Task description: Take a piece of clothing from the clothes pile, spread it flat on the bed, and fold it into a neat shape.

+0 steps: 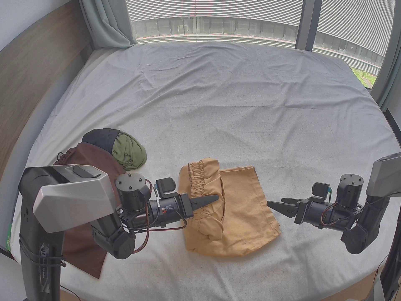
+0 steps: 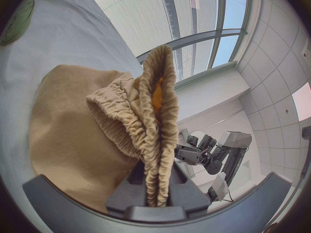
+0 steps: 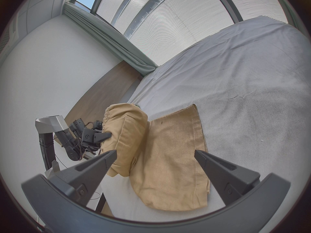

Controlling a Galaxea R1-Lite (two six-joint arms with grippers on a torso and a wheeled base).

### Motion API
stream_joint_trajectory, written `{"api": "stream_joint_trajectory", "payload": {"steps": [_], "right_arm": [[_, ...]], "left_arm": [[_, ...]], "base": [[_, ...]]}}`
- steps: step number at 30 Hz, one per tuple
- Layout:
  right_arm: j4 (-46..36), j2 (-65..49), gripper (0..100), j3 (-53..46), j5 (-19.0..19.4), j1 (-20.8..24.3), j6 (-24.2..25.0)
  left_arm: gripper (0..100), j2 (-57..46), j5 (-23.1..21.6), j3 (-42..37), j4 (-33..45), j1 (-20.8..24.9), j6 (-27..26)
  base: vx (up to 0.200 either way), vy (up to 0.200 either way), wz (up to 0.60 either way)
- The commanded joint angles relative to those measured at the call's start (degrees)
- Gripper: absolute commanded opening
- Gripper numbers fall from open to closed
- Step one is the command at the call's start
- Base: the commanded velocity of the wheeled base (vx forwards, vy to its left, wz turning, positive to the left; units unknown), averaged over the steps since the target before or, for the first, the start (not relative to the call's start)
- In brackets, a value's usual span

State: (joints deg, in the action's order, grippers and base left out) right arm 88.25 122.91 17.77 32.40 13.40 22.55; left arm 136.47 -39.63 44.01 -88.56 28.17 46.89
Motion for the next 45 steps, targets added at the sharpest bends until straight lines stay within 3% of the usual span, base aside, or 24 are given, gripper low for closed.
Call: {"api": "stream_joint_trajectory", "payload": {"steps": [1,31,32,45], "right_arm": [[0.1,0.0,100,0.5,0.0,-0.3,0.5],[0.1,0.0,100,1.2,0.0,-1.1,0.6],[0.1,0.0,100,1.2,0.0,-1.1,0.6],[0.0,0.1,100,1.1,0.0,-0.9,0.6]], "left_arm": [[0,2.0,0.0,2.5,-0.1,0.8,2.0],[0,7.1,1.0,7.9,0.1,3.6,3.9],[100,7.1,1.3,8.1,0.3,3.7,3.9],[100,7.1,2.0,7.8,0.0,3.5,3.8]], "base": [[0.000,0.000,0.00],[0.000,0.000,0.00],[0.000,0.000,0.00],[0.000,0.000,0.00]]}}
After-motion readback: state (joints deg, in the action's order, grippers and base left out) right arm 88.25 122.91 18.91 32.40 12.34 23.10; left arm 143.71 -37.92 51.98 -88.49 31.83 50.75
